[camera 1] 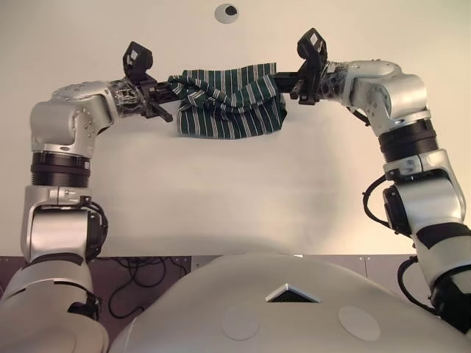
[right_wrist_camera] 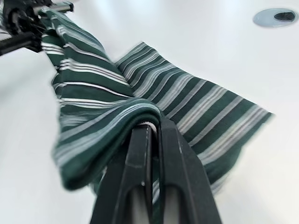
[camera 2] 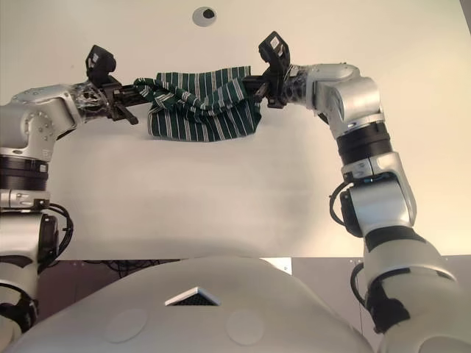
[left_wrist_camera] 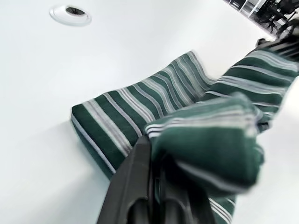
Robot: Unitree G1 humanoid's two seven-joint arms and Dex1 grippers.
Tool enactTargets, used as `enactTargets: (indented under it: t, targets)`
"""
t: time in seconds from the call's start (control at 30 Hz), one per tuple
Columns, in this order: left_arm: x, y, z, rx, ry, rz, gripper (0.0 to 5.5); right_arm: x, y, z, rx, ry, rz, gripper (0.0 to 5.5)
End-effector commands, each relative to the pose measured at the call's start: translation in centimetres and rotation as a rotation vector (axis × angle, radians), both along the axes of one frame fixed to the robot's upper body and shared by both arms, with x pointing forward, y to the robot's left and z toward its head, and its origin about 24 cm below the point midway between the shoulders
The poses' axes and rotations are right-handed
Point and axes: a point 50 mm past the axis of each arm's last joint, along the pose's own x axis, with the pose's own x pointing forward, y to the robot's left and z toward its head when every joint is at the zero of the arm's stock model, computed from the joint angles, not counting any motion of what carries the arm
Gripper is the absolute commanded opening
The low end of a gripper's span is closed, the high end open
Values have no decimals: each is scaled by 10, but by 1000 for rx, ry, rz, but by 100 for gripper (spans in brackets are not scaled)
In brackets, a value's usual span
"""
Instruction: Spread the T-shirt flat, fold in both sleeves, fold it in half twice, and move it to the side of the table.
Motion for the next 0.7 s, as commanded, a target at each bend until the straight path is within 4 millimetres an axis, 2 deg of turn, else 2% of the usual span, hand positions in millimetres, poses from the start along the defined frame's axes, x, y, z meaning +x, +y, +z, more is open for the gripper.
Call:
enactTargets:
  t: [0.03, 0.13, 0.3, 0.4, 0.47, 0.53, 0.6, 0.63, 0.7]
  targets:
    - [16, 0, 0, -15, 0, 123, 39, 12, 0, -6, -21, 45, -96, 49]
    - [23, 3, -5, -34, 14, 237, 70, 13, -3, -11, 3, 93, -156, 96]
    - [22, 14, -16, -89, 64, 418, 70, 20, -13, -9, 141, 200, -342, 96]
    - [20, 29, -13, -67, -38, 499, 70, 27, -24, 0, 218, 170, -444, 96]
    - [16, 29, -1, -72, -175, 458, 70, 26, -23, 10, 223, 63, -390, 96]
    - [7, 18, 9, -107, -273, 353, 34, 16, -10, 21, 237, -25, -250, 58]
    - [-9, -1, 14, -149, -304, 178, 15, -3, 12, 27, 265, -60, -63, 36]
    - [-18, -12, 13, -153, -295, 82, 0, -12, 23, 26, 271, -54, 17, 12]
    - [-29, -24, 4, -99, -258, -38, 0, -22, 40, 19, 256, -29, 107, 3]
